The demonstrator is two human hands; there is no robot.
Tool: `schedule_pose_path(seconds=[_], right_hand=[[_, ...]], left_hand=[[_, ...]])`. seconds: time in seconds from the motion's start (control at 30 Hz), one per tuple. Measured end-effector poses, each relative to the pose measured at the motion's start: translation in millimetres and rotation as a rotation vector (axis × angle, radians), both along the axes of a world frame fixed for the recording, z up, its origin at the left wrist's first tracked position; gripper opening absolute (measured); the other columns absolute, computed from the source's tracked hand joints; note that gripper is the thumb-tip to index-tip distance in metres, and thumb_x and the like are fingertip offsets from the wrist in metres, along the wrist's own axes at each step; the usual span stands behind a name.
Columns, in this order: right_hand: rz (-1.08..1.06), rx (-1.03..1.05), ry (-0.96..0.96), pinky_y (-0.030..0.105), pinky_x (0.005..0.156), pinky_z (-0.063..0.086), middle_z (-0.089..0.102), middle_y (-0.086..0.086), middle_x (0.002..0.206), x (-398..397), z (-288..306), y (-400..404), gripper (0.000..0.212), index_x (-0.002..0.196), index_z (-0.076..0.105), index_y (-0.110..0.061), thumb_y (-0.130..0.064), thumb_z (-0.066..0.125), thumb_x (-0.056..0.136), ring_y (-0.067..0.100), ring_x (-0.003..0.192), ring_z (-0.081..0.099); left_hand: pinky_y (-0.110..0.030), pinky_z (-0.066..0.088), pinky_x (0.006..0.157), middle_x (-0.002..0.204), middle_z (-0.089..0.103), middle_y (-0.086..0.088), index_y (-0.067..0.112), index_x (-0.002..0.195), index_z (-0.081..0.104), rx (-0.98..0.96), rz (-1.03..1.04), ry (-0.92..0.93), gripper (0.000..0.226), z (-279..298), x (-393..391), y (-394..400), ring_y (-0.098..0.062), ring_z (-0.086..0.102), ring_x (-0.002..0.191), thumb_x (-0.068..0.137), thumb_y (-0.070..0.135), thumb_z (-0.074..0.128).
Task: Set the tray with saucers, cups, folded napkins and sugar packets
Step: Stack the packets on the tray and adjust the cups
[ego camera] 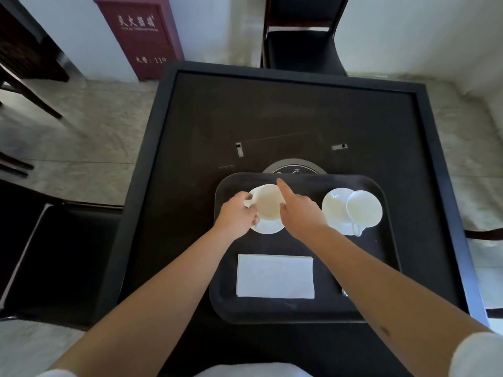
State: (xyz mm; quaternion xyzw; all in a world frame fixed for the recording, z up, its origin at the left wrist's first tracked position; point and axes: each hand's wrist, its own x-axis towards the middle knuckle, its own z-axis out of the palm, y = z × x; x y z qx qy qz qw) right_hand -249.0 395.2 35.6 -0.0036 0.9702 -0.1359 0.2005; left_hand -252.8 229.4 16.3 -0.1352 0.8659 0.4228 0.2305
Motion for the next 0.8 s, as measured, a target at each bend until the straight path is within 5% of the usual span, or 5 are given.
schedule_pose_path(seconds=[0.1, 0.3, 0.4, 0.53, 0.8], right_hand=[[-0.036, -0.030, -0.012, 0.031, 0.059, 0.049, 0.064, 0.000, 0.097, 12, -1, 1, 0.064, 0.152, 0.003, -0.031, -0.039, 0.042, 0.101, 0.015, 0.067, 0.056], [-0.017, 0.032, 0.115, 0.028, 0.053, 0.042, 0.065, 0.003, 0.105, 16, 3, 7, 0.035, 0.123, 0.036, -0.024, -0.045, 0.047, 0.097, 0.020, 0.077, 0.061], [0.113, 0.036, 0.122, 0.043, 0.078, 0.056, 0.051, 0.008, 0.136, -3, 7, 9, 0.062, 0.146, 0.025, -0.025, -0.027, 0.060, 0.094, 0.032, 0.113, 0.057], [0.189, 0.124, -0.047, 0.045, 0.078, 0.054, 0.060, 0.011, 0.122, -11, 8, 1, 0.076, 0.151, 0.018, -0.028, -0.016, 0.063, 0.090, 0.033, 0.102, 0.062], [-0.131, -0.059, -0.066, 0.038, 0.080, 0.056, 0.064, 0.010, 0.114, 3, 2, -4, 0.045, 0.138, 0.044, -0.020, -0.013, 0.053, 0.094, 0.028, 0.096, 0.063]], left_hand=[[-0.015, 0.045, 0.067, 0.124, 0.064, 0.001, 0.023, 0.133, 0.052, -0.021, -0.039, 0.076, 0.039, 5, 0, 1, -0.016, 0.060, 0.098, 0.096, 0.034, 0.059], [-0.033, 0.047, 0.098, 0.140, 0.056, -0.004, 0.024, 0.144, 0.044, -0.058, -0.157, 0.108, 0.048, 15, 4, 6, -0.025, 0.055, 0.121, 0.098, 0.017, 0.057], [-0.033, 0.041, 0.104, 0.143, 0.054, -0.004, 0.022, 0.146, 0.044, -0.049, -0.230, 0.114, 0.047, 20, 5, 3, -0.025, 0.053, 0.126, 0.101, 0.015, 0.051], [-0.036, 0.040, 0.107, 0.148, 0.048, -0.003, 0.022, 0.148, 0.039, -0.120, -0.107, 0.149, 0.054, 26, 9, 7, -0.026, 0.049, 0.130, 0.098, 0.024, 0.059], [-0.019, 0.051, 0.058, 0.110, 0.060, -0.001, 0.025, 0.114, 0.047, 0.128, 0.199, -0.086, 0.030, 13, 38, 20, -0.017, 0.065, 0.085, 0.092, 0.019, 0.066]])
